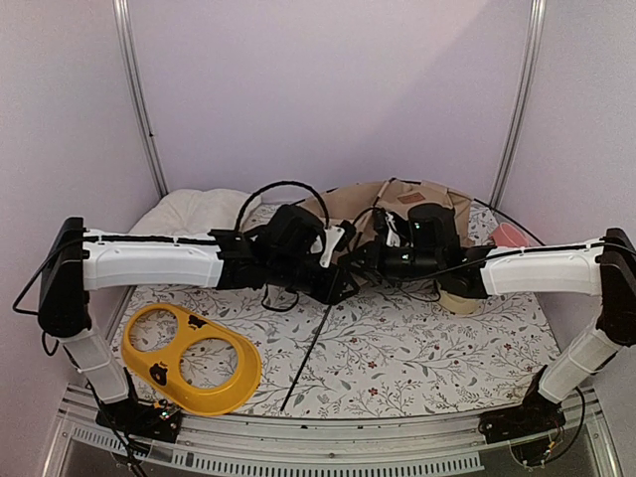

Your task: Set up the pet tent

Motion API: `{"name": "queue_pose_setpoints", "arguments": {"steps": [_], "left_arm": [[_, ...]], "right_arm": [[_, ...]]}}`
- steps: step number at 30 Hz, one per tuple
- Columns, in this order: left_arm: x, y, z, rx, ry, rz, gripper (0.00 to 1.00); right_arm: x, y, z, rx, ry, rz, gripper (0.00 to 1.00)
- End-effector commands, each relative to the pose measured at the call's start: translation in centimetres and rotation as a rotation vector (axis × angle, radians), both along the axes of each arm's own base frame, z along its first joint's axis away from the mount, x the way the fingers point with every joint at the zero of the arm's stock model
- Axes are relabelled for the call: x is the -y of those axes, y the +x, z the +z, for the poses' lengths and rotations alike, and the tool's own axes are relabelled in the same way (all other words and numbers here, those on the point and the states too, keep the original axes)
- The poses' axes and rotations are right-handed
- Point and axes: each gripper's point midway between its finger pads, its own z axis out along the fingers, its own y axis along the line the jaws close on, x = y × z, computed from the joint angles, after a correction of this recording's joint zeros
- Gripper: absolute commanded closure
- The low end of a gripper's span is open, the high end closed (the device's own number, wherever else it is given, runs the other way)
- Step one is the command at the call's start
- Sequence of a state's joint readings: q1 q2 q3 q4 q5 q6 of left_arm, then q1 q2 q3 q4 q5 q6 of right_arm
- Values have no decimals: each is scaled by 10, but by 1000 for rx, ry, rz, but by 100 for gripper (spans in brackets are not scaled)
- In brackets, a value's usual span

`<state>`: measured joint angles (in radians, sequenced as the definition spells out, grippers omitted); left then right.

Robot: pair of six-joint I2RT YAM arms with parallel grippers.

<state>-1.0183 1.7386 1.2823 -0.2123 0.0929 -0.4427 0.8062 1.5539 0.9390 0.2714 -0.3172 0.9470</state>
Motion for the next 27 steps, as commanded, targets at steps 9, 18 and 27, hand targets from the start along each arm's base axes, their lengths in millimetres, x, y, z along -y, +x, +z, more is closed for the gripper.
{"name": "queue_pose_setpoints", "arguments": {"steps": [9,18,27], "left_arm": [[-32,-41,3,-54,26,-57,56],[-51,-104,-34,-195,80,-121,59],[-63,-131,-63,-233,187,-131,67]], "right_arm": [[27,31,20,117,-70,-65,100],[27,41,26,145,-81,-55,100],[31,46,29,156,-91,-61,100]]}}
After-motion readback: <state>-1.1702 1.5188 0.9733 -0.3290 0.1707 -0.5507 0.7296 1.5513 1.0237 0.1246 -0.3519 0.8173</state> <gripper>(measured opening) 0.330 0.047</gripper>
